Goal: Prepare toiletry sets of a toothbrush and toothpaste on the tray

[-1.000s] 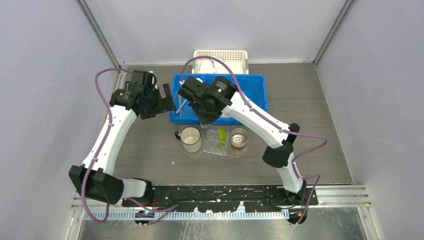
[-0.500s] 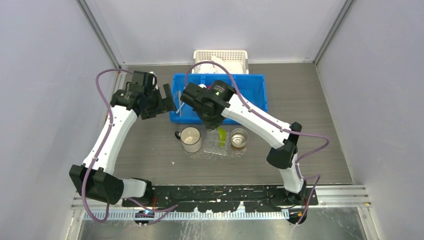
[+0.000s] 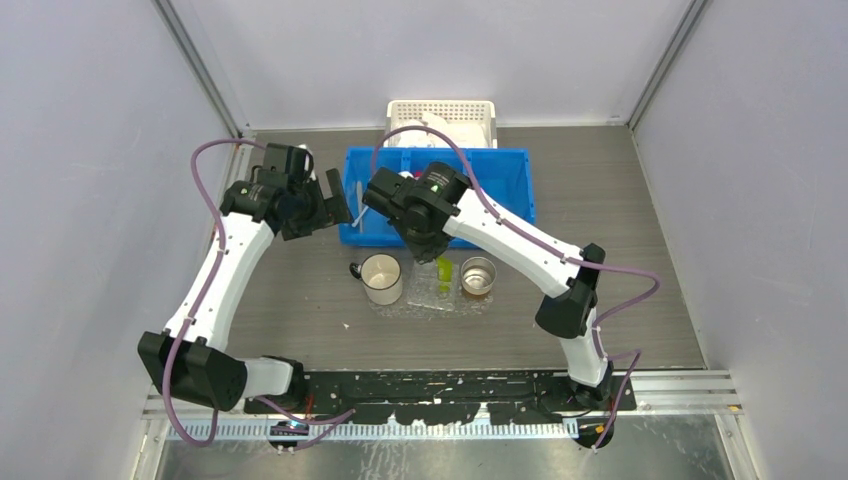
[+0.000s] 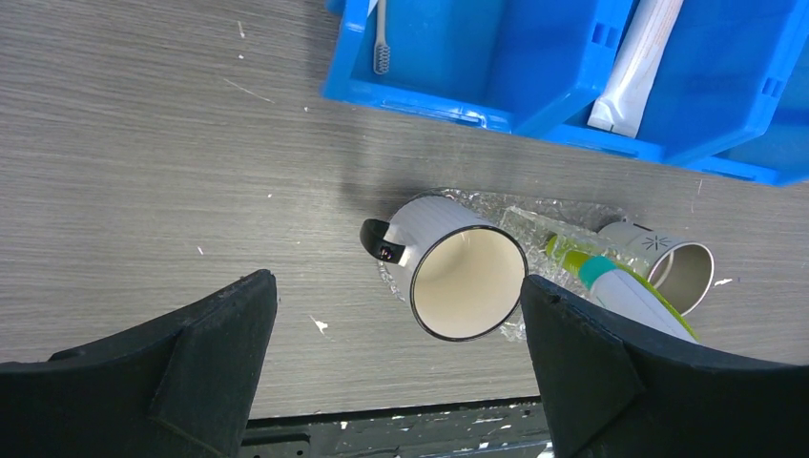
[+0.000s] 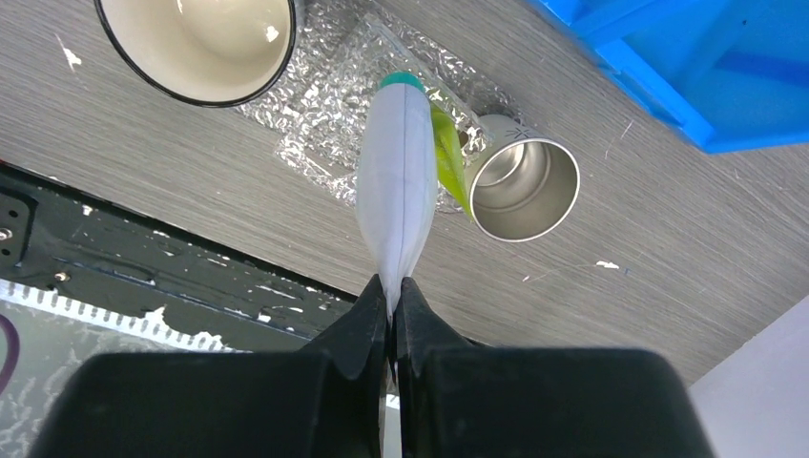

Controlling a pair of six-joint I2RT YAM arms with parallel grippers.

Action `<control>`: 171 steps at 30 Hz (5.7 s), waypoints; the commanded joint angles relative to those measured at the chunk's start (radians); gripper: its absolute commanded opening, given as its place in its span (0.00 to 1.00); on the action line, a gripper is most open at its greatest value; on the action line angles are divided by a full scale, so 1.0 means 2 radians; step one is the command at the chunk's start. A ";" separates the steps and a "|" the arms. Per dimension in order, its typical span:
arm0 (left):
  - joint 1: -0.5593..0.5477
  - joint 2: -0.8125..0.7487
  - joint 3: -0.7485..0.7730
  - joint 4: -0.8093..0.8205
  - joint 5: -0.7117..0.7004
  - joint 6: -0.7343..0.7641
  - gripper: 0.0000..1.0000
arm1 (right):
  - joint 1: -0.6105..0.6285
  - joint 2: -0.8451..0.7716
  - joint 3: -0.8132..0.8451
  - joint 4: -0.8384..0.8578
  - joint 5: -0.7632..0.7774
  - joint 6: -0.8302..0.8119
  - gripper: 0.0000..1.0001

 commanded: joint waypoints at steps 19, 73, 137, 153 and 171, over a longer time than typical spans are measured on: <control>0.004 -0.015 -0.007 0.021 0.005 0.000 1.00 | -0.002 -0.009 -0.017 -0.044 -0.025 -0.023 0.01; 0.018 0.016 -0.003 0.032 0.007 0.008 1.00 | -0.061 0.039 -0.070 0.079 -0.092 -0.094 0.01; 0.019 0.024 -0.010 0.046 0.026 -0.019 1.00 | -0.051 0.020 -0.136 0.094 -0.119 -0.151 0.14; 0.019 0.027 -0.005 0.047 0.032 -0.019 1.00 | -0.051 -0.007 -0.085 0.089 -0.116 -0.138 0.65; 0.019 0.026 -0.023 0.069 0.036 -0.014 1.00 | -0.171 0.045 0.044 0.181 -0.106 -0.041 0.45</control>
